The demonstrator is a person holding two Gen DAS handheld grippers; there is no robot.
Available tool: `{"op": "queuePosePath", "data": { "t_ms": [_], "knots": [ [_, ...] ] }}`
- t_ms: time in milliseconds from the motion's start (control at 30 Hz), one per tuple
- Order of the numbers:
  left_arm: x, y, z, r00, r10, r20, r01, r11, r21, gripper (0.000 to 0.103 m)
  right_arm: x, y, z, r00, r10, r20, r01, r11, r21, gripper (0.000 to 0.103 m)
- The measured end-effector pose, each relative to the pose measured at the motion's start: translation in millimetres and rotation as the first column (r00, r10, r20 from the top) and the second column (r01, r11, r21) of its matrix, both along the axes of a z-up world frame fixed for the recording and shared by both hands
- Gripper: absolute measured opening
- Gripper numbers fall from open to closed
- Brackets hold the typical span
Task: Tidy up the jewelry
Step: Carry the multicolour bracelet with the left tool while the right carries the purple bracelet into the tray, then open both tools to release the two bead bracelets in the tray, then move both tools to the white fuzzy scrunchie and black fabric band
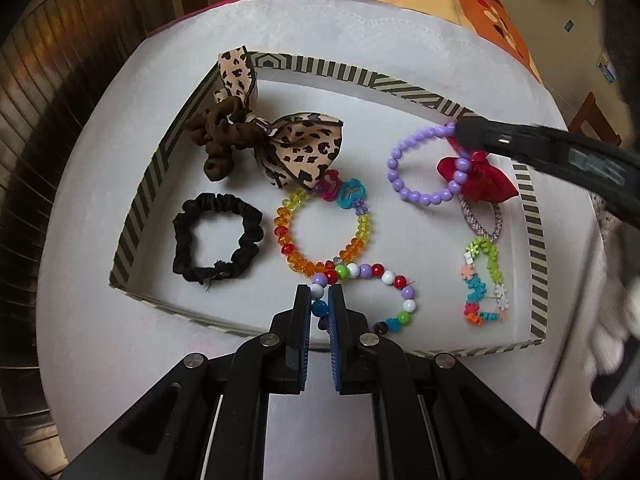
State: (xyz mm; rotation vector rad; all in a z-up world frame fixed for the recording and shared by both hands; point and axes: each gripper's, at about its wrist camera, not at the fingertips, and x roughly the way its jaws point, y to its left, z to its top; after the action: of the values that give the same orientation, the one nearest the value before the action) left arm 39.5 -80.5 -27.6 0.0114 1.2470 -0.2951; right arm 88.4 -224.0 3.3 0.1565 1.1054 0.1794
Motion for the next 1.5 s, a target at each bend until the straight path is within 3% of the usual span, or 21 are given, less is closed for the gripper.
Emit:
{"op": "queuePosePath", "data": {
  "t_ms": [433, 533, 667, 800, 967, 1200, 1500],
  "knots": [
    [10.2, -12.1, -4.3, 1.000, 0.001, 0.001, -0.001, 1.000, 0.028, 0.000, 37.0, -7.6, -52.0, 0.997, -0.046, -0.059, 0.046, 0.999, -0.010, 0.010],
    [9.5, -12.7, -3.7, 1.000, 0.008, 0.001, -0.008, 0.999, 0.038, 0.003, 34.5, -8.2, -52.6, 0.997, -0.046, -0.063, 0.047, 0.999, 0.017, 0.023],
    [6.2, -13.5, -1.0, 1.000, 0.008, 0.009, -0.008, 0.999, 0.045, 0.021, 20.5, -10.4, -38.5, 0.999, -0.039, -0.030, 0.039, 0.999, 0.025, 0.027],
    [-0.9, -13.6, 5.3, 1.000, 0.013, 0.028, -0.014, 0.998, 0.056, 0.024, -0.1, -16.0, -14.1, 0.999, -0.049, 0.015, 0.049, 0.998, 0.037, 0.040],
    [-12.1, -9.7, 19.4, 0.998, 0.017, 0.052, -0.020, 0.998, 0.052, 0.024, -31.1, -15.2, 12.9, 0.997, -0.050, 0.054, 0.048, 0.998, 0.031, 0.046],
    [-34.3, -8.4, 40.9, 0.996, 0.011, 0.092, -0.016, 0.999, 0.046, 0.024, -85.2, -14.4, 43.3, 0.994, -0.054, 0.096, 0.052, 0.998, 0.018, 0.051],
    [-78.3, -13.3, 61.9, 0.992, -0.011, 0.125, 0.007, 0.999, 0.037, 0.024, -159.8, -19.4, 60.3, 0.988, -0.090, 0.122, 0.088, 0.996, 0.022, 0.053]
  ]
}}
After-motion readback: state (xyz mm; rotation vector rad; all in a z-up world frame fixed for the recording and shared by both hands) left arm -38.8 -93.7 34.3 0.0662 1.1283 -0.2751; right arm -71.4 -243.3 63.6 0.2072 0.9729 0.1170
